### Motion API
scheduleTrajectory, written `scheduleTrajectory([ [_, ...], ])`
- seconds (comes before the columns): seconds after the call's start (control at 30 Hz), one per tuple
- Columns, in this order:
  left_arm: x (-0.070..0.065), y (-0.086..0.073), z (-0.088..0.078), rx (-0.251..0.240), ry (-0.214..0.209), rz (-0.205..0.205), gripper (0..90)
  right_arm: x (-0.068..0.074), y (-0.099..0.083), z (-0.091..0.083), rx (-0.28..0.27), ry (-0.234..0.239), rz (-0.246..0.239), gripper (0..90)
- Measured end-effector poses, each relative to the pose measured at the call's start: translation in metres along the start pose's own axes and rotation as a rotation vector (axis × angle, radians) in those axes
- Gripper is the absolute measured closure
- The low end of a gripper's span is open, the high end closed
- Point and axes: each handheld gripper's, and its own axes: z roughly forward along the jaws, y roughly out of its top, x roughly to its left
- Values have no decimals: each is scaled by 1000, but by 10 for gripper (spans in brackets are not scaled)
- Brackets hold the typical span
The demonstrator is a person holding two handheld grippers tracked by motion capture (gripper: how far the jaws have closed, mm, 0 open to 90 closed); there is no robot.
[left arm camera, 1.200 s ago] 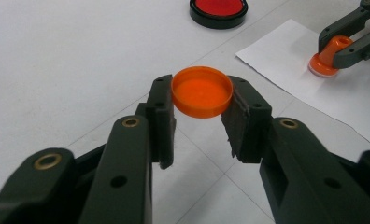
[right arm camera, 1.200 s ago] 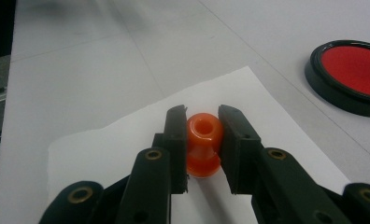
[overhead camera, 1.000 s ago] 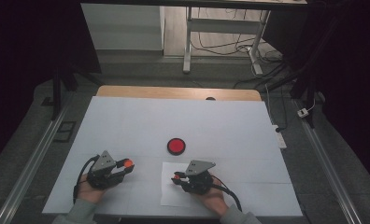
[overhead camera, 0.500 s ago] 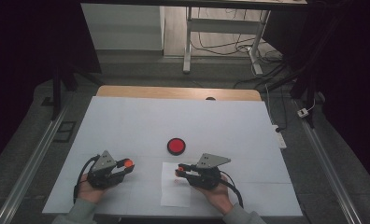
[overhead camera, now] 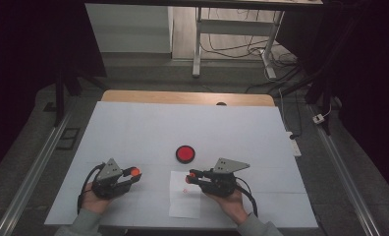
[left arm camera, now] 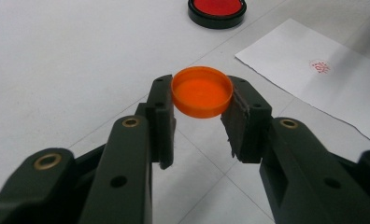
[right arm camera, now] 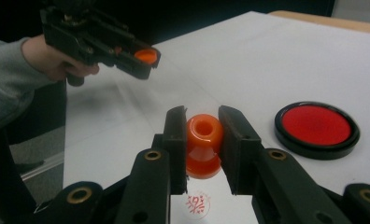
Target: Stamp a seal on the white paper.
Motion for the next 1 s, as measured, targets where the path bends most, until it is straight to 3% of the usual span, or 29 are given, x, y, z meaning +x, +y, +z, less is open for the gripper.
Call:
scheduleTrajectory([
  [0.43,-1,0,1,5,4,7,644,-7,14,-19,-68,-43,-1,724],
  [1.0,-2,3,3,5,-7,18,643,-12,20,-29,-94,-71,5,723],
])
